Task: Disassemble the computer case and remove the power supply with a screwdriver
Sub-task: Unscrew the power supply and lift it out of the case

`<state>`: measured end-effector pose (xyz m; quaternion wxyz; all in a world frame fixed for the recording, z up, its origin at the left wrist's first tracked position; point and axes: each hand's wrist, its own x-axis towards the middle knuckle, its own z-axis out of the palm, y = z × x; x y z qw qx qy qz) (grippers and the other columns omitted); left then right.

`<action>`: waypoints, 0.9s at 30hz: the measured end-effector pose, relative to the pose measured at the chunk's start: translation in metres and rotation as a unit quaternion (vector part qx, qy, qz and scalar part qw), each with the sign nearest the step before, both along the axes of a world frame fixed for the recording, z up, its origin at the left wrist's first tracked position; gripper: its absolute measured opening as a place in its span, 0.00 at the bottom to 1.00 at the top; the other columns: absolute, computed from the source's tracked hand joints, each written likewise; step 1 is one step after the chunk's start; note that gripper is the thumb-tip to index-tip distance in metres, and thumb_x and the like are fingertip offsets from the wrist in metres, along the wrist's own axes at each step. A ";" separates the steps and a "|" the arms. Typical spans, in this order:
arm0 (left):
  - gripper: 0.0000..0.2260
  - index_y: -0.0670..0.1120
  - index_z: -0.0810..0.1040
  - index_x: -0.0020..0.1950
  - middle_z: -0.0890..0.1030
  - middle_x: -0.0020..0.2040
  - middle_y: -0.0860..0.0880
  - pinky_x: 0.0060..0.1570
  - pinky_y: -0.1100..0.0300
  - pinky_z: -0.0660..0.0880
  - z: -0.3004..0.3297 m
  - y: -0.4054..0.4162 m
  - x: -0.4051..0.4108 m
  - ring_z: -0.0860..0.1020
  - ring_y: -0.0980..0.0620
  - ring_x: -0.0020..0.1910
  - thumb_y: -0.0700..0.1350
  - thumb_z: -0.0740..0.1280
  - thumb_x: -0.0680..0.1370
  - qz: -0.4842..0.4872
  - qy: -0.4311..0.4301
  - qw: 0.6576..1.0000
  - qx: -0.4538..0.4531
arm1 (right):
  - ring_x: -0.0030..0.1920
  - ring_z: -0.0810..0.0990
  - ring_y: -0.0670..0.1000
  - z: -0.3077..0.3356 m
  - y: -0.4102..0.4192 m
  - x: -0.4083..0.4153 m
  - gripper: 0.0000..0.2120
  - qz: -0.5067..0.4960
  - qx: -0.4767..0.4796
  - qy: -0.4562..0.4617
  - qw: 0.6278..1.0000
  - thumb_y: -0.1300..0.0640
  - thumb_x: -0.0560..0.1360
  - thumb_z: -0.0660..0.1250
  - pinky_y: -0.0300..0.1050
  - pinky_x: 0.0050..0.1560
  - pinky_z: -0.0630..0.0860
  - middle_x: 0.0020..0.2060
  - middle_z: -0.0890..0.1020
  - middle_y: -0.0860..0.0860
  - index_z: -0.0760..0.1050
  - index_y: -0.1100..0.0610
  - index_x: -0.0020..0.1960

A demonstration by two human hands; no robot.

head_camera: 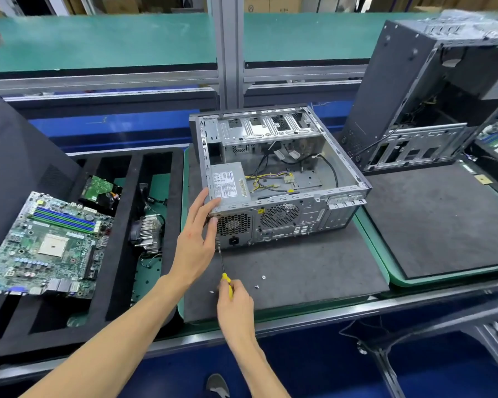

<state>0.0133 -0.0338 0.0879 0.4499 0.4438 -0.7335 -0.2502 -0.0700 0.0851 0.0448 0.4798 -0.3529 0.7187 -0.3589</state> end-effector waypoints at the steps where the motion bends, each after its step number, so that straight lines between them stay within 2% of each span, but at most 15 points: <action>1: 0.17 0.54 0.70 0.73 0.60 0.78 0.61 0.67 0.46 0.73 0.000 0.000 0.001 0.64 0.56 0.76 0.44 0.58 0.84 -0.002 -0.003 1.000 0.001 | 0.28 0.68 0.43 0.002 -0.003 0.000 0.16 -0.037 0.034 -0.117 0.992 0.47 0.85 0.56 0.37 0.28 0.63 0.30 0.73 0.46 0.76 0.54 0.47; 3: 0.17 0.54 0.70 0.73 0.59 0.78 0.61 0.67 0.47 0.73 0.002 -0.001 0.002 0.63 0.57 0.76 0.45 0.58 0.84 -0.006 -0.010 1.000 0.003 | 0.24 0.63 0.46 0.005 -0.010 -0.003 0.19 -0.099 0.110 -0.376 0.915 0.49 0.85 0.54 0.38 0.24 0.58 0.27 0.68 0.48 0.78 0.60 0.50; 5: 0.17 0.53 0.70 0.73 0.59 0.79 0.61 0.68 0.47 0.72 0.002 -0.001 0.002 0.63 0.57 0.76 0.44 0.58 0.84 -0.007 -0.009 1.000 0.007 | 0.26 0.64 0.47 0.006 -0.010 -0.009 0.18 -0.126 0.134 -0.557 0.810 0.51 0.84 0.54 0.39 0.25 0.61 0.29 0.69 0.51 0.77 0.63 0.50; 8: 0.17 0.52 0.70 0.73 0.59 0.79 0.60 0.68 0.45 0.72 0.001 -0.001 0.001 0.62 0.58 0.76 0.42 0.58 0.84 -0.007 -0.002 1.000 0.008 | 0.27 0.65 0.48 0.000 -0.002 -0.014 0.14 -0.171 0.111 -0.734 0.647 0.56 0.83 0.59 0.41 0.23 0.64 0.31 0.67 0.51 0.76 0.65 0.47; 10: 0.18 0.53 0.70 0.73 0.59 0.79 0.60 0.68 0.46 0.72 0.001 -0.002 0.002 0.62 0.58 0.76 0.42 0.58 0.84 -0.008 -0.004 1.000 0.006 | 0.22 0.60 0.45 -0.003 0.002 -0.013 0.15 -0.173 0.093 -0.787 0.585 0.56 0.83 0.61 0.38 0.18 0.58 0.27 0.63 0.49 0.77 0.66 0.46; 11: 0.18 0.53 0.70 0.73 0.59 0.79 0.60 0.68 0.47 0.72 0.000 -0.002 0.002 0.62 0.58 0.76 0.43 0.58 0.84 -0.008 -0.005 1.000 0.004 | 0.21 0.58 0.44 -0.004 0.002 -0.012 0.15 -0.172 0.085 -0.783 0.592 0.55 0.82 0.61 0.37 0.16 0.55 0.26 0.62 0.48 0.78 0.66 0.46; 12: 0.18 0.54 0.70 0.73 0.59 0.79 0.61 0.68 0.48 0.72 0.000 -0.002 0.002 0.62 0.58 0.77 0.43 0.58 0.84 -0.008 -0.005 1.000 0.002 | 0.20 0.56 0.44 -0.003 0.001 -0.010 0.16 -0.172 0.081 -0.757 0.626 0.54 0.82 0.61 0.37 0.15 0.53 0.25 0.61 0.48 0.77 0.65 0.45; 14: 0.18 0.54 0.69 0.73 0.59 0.79 0.60 0.68 0.49 0.72 0.000 -0.001 0.001 0.62 0.57 0.77 0.44 0.58 0.84 -0.007 -0.005 1.000 0.001 | 0.19 0.56 0.43 -0.004 -0.002 -0.005 0.17 -0.170 0.082 -0.643 0.742 0.52 0.84 0.59 0.37 0.16 0.51 0.25 0.60 0.47 0.76 0.63 0.45; 17: 0.18 0.54 0.70 0.73 0.60 0.79 0.60 0.67 0.51 0.72 -0.001 -0.001 0.000 0.62 0.56 0.77 0.43 0.58 0.84 -0.002 -0.006 1.000 -0.009 | 0.22 0.60 0.44 0.000 -0.006 -0.003 0.18 -0.117 0.050 -0.331 0.935 0.50 0.86 0.55 0.38 0.21 0.56 0.24 0.64 0.46 0.76 0.58 0.45; 19: 0.18 0.54 0.70 0.73 0.60 0.79 0.60 0.66 0.54 0.72 -0.002 -0.002 0.000 0.62 0.57 0.76 0.43 0.58 0.84 -0.001 -0.008 1.000 -0.014 | 0.30 0.73 0.47 0.003 -0.005 -0.002 0.18 -0.042 0.010 -0.079 0.996 0.48 0.86 0.55 0.43 0.31 0.68 0.28 0.74 0.43 0.76 0.55 0.45; 20: 0.18 0.54 0.70 0.73 0.60 0.79 0.60 0.65 0.55 0.72 -0.002 -0.002 0.000 0.62 0.58 0.76 0.43 0.58 0.84 -0.002 -0.009 1.000 -0.013 | 0.37 0.77 0.49 0.003 -0.004 -0.002 0.18 -0.016 -0.003 0.004 1.000 0.47 0.85 0.54 0.46 0.38 0.71 0.32 0.77 0.43 0.77 0.53 0.45; 21: 0.18 0.54 0.70 0.73 0.60 0.79 0.60 0.65 0.56 0.72 -0.002 -0.002 0.000 0.62 0.58 0.76 0.43 0.58 0.84 -0.003 -0.010 1.000 -0.012 | 0.40 0.78 0.50 0.004 -0.003 -0.002 0.18 -0.005 -0.008 0.031 0.999 0.46 0.85 0.54 0.46 0.40 0.71 0.34 0.78 0.43 0.77 0.53 0.46; 22: 0.18 0.54 0.70 0.73 0.59 0.79 0.60 0.64 0.57 0.72 -0.002 -0.002 0.001 0.62 0.58 0.76 0.43 0.58 0.84 -0.004 -0.012 1.000 -0.011 | 0.38 0.76 0.49 0.004 -0.001 -0.001 0.18 -0.016 -0.003 -0.018 1.000 0.46 0.85 0.55 0.44 0.38 0.70 0.32 0.76 0.43 0.77 0.53 0.47; 24: 0.17 0.54 0.70 0.73 0.59 0.79 0.60 0.65 0.57 0.71 -0.001 -0.002 0.001 0.62 0.58 0.76 0.43 0.58 0.84 -0.005 -0.013 1.000 -0.011 | 0.27 0.66 0.45 0.004 -0.004 -0.005 0.17 -0.086 0.046 -0.245 0.965 0.48 0.85 0.58 0.39 0.27 0.62 0.27 0.70 0.44 0.78 0.57 0.48; 27: 0.17 0.54 0.70 0.73 0.59 0.79 0.61 0.65 0.59 0.70 0.001 -0.002 0.002 0.62 0.59 0.76 0.44 0.58 0.84 -0.008 -0.015 1.000 -0.010 | 0.24 0.61 0.45 0.008 -0.007 -0.020 0.17 -0.150 0.111 -0.529 0.828 0.53 0.84 0.59 0.37 0.22 0.58 0.27 0.67 0.49 0.79 0.65 0.51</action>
